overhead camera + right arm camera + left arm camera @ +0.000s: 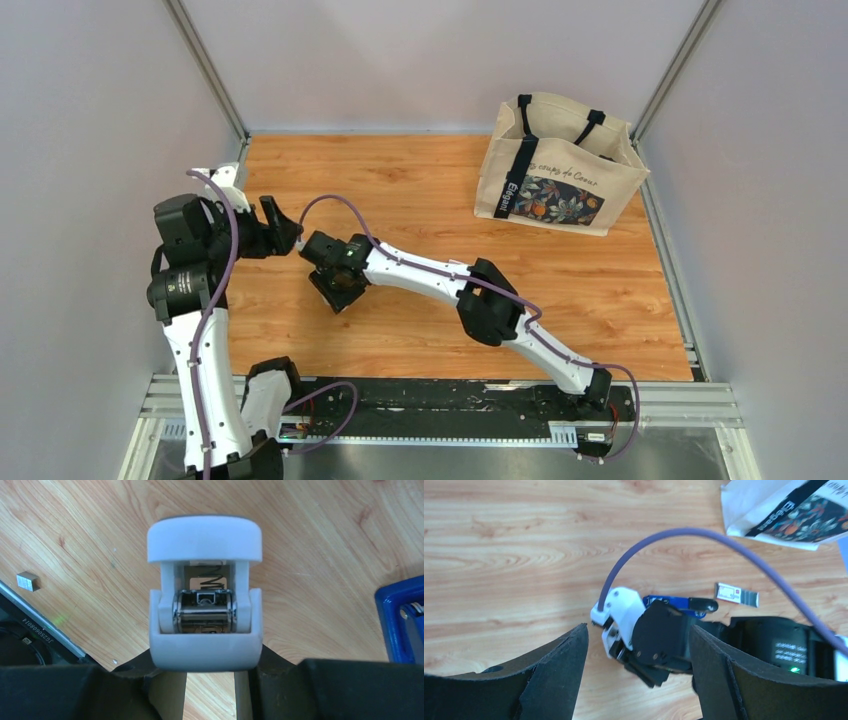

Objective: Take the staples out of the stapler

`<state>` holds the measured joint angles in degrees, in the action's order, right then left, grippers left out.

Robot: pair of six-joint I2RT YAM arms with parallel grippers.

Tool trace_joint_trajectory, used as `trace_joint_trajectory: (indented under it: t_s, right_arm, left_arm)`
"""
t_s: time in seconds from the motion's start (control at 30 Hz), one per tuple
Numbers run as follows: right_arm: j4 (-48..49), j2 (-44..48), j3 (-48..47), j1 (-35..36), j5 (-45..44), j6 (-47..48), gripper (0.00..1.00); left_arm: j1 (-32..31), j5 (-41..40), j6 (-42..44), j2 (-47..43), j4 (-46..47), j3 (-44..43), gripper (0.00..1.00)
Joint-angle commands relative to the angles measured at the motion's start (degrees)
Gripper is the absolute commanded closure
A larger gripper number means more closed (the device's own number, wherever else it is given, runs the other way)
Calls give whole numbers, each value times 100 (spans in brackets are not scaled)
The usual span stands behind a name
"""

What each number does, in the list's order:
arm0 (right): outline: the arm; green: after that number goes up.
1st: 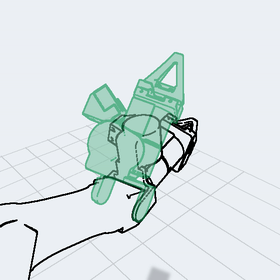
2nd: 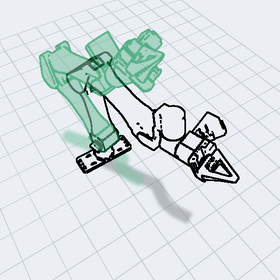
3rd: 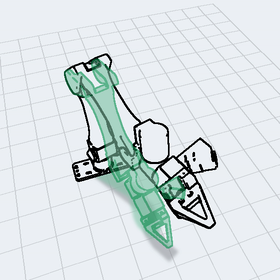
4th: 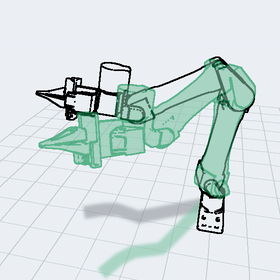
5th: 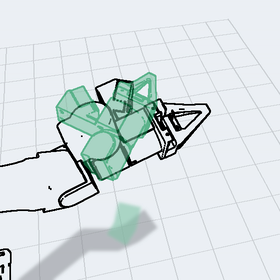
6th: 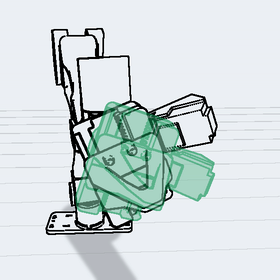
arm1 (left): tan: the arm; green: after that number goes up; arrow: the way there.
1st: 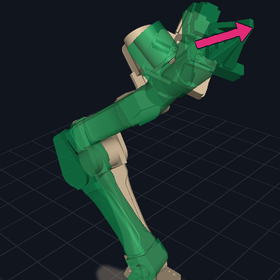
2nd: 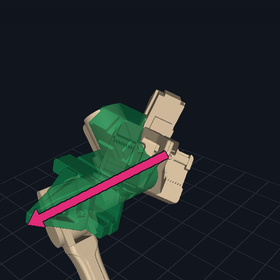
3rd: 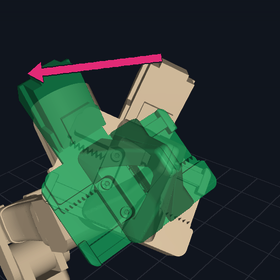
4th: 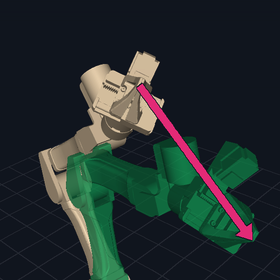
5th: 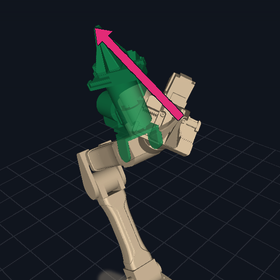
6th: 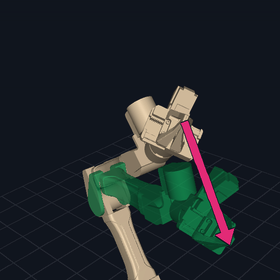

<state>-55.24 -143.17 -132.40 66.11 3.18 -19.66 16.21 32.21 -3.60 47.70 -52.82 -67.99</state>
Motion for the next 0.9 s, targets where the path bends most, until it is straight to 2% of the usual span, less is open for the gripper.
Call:
trace_joint_trajectory:
  t_s: [0.0, 0.03, 0.27, 0.3, 0.33, 0.5, 0.7, 0.87]
  right_arm:
    - [-207, -158, -261, 95, 33, -20, 80]
    - [-128, -132, -164, 78, 68, -29, 72]
    - [373, 342, 2, 60, -63, -3, 39]
    - [539, 447, 56, 52, -98, 6, 29]
    - [619, 535, 117, 34, -63, 23, 26]
    - [778, 843, 293, -115, 112, 15, 24]
    - [787, 1422, 627, -230, -106, 260, 27]
    - [866, 2301, 1882, -633, -643, 805, 25]
  left_arm:
    - [67, 392, -519, -33, 729, -65, 19]
    - [84, 453, -493, 37, 694, -92, 19]
    - [84, 550, -291, 178, 694, -57, 19]
    - [84, 559, -273, 195, 676, -57, 18]
    - [84, 628, -238, 239, 676, -66, 18]
    - [93, 778, -291, 283, 738, -109, 18]
    - [93, 743, -98, 380, 615, -189, 18]
    - [102, 664, 306, 485, 439, -22, 18]
